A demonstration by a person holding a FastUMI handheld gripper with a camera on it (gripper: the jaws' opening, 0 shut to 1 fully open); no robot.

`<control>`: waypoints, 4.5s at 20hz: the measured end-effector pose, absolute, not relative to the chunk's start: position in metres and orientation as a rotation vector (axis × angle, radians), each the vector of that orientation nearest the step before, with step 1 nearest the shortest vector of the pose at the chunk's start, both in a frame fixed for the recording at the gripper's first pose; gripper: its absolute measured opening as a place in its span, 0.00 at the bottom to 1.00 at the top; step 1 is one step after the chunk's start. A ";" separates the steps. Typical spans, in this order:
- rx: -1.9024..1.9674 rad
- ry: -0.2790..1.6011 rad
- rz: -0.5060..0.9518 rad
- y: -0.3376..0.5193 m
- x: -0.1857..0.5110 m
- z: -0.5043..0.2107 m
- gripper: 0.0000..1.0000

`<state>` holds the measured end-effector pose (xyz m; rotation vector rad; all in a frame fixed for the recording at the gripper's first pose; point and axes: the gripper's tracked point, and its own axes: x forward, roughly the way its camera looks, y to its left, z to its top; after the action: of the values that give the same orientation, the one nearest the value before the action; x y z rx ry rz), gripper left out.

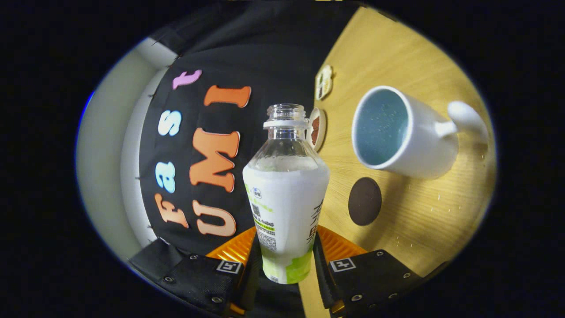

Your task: Take the bottle from table, then pour the juice into the cup, finally place the bottle on the coaster

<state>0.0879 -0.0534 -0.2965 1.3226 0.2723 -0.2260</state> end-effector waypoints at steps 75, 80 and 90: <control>0.053 -0.061 -0.036 0.041 -0.011 0.001 0.94; 0.053 -0.062 -0.025 0.038 -0.012 -0.001 0.94; 0.020 -0.061 -0.008 0.036 -0.012 -0.004 0.94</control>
<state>-0.0121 0.0357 -0.0040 0.0197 -0.0607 -0.0078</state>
